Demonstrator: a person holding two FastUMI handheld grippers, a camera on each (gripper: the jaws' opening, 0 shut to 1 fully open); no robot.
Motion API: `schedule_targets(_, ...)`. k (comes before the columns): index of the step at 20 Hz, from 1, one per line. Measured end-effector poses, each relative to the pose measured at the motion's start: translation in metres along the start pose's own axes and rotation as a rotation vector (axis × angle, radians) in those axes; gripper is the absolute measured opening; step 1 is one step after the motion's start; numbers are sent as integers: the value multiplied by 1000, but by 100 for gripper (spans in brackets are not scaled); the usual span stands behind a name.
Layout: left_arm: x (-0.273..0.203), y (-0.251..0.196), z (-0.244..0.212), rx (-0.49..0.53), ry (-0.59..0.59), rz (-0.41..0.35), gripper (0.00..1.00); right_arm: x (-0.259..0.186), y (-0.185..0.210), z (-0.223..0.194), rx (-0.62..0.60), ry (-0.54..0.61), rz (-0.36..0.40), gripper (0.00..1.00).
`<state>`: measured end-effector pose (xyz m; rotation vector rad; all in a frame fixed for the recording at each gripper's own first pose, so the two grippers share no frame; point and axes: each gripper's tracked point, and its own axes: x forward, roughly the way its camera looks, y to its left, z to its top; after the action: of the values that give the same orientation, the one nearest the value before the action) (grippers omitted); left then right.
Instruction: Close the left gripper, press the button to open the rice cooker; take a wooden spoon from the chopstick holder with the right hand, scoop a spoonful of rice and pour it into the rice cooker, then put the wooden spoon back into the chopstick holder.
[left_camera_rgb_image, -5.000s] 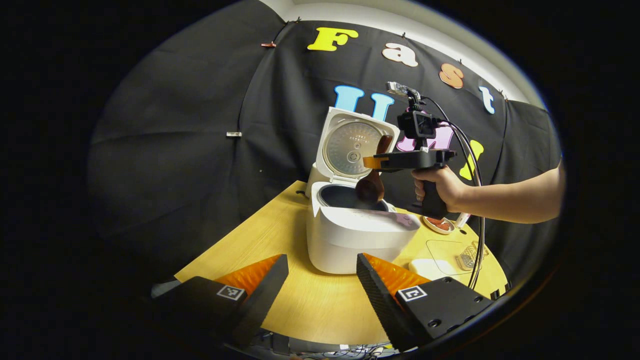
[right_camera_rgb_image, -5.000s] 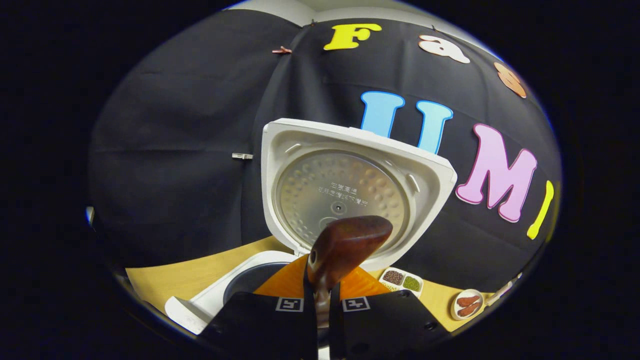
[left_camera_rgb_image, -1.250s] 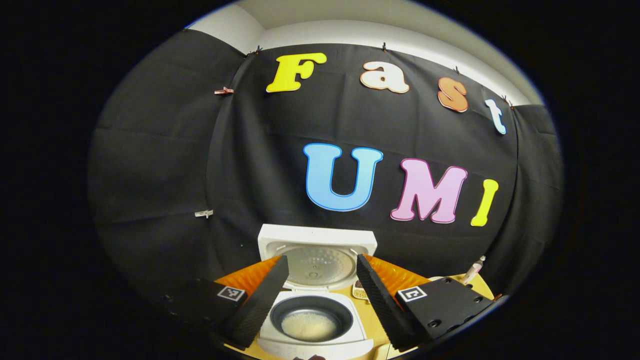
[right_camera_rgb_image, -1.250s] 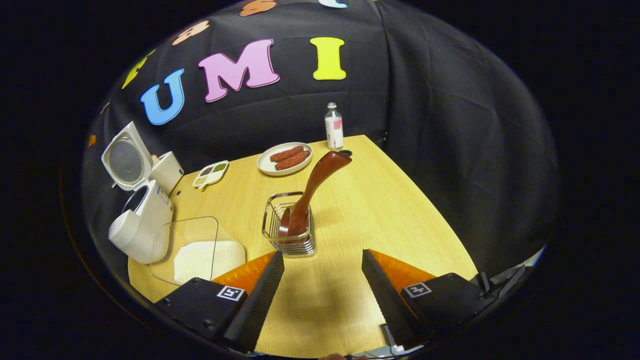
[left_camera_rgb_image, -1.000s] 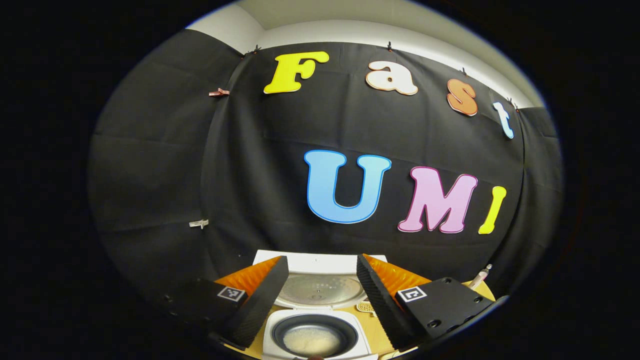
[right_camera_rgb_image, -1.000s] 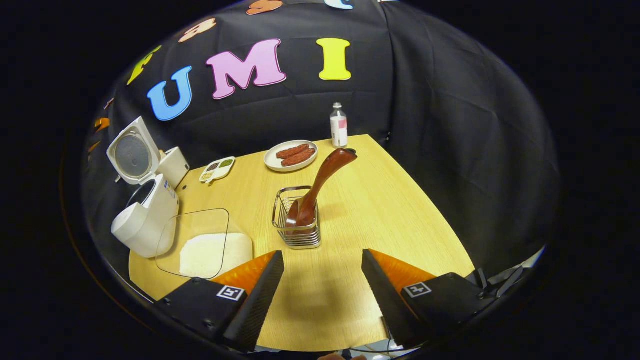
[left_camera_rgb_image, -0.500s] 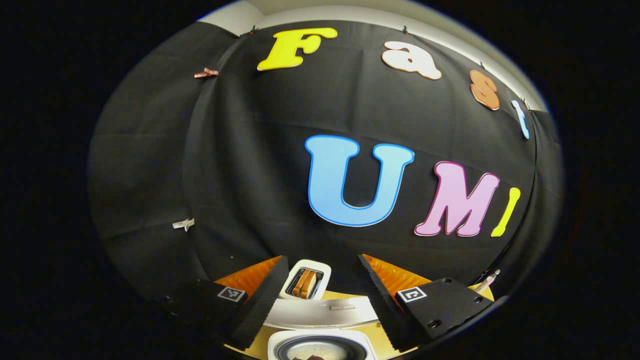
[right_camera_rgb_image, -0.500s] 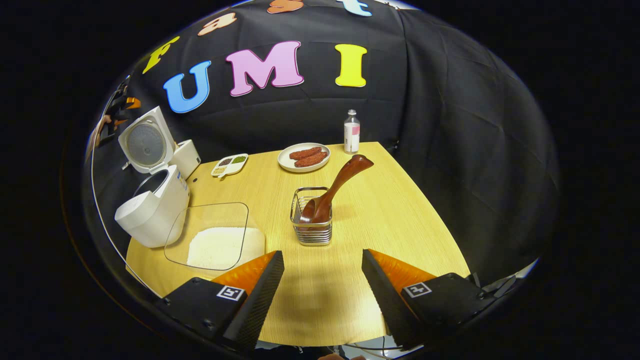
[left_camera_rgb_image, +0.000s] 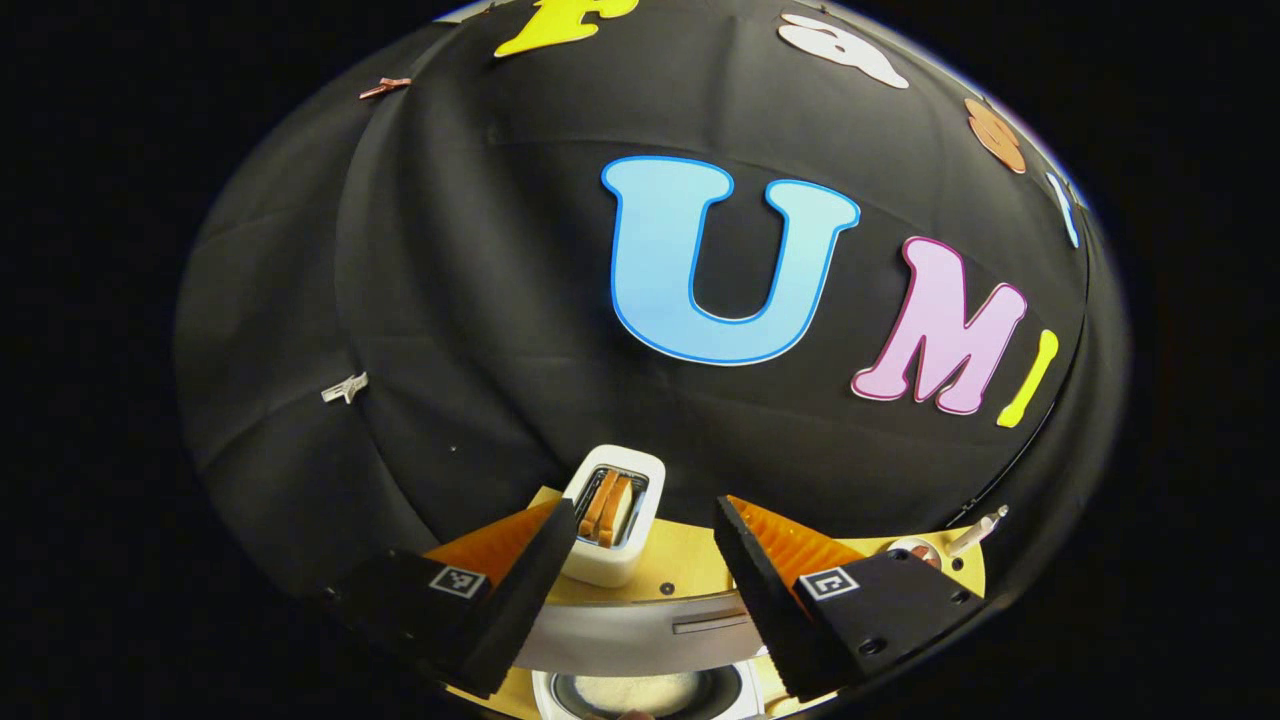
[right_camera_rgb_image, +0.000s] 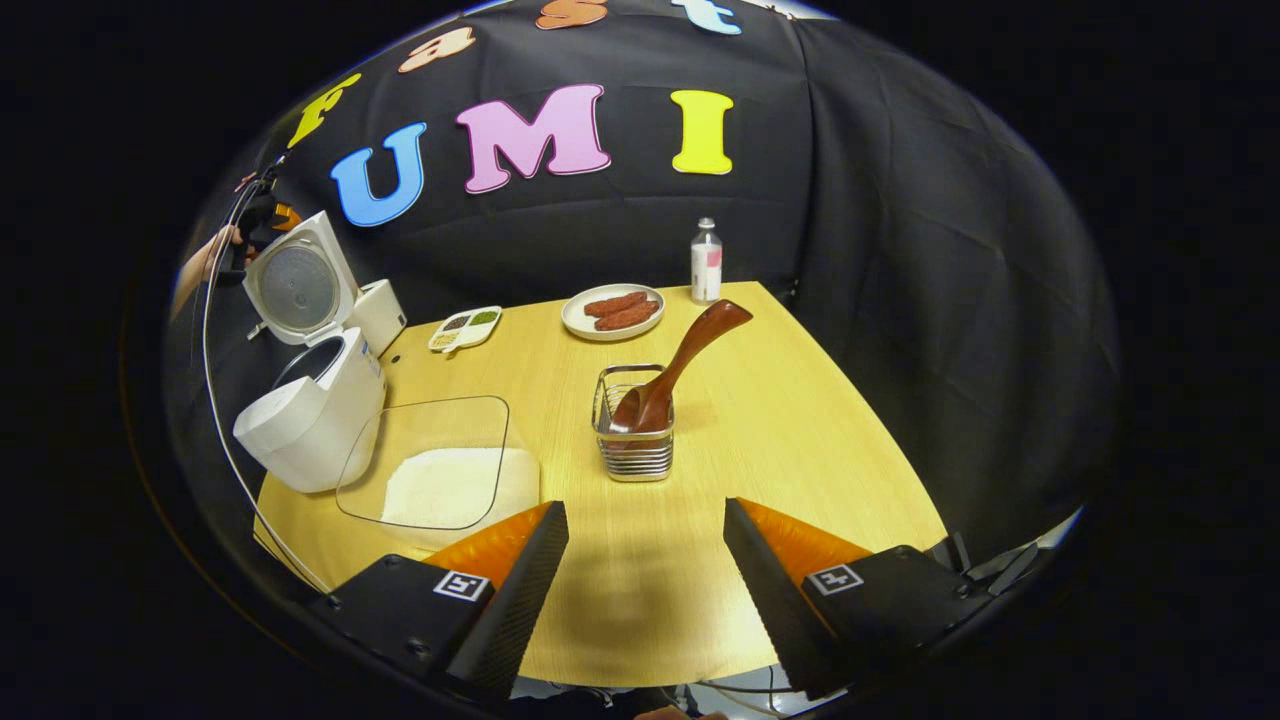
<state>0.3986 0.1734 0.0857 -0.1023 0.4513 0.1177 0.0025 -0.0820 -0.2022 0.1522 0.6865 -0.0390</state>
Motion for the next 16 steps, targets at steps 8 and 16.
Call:
schedule_targets(8,-62,-12,-88,22,57,-7,100,6,12,14,-43,-62,49,99)
schedule_targets(16,-78,-17,-213,40,64,48,99,-1,26,5,-85,-70,87,99)
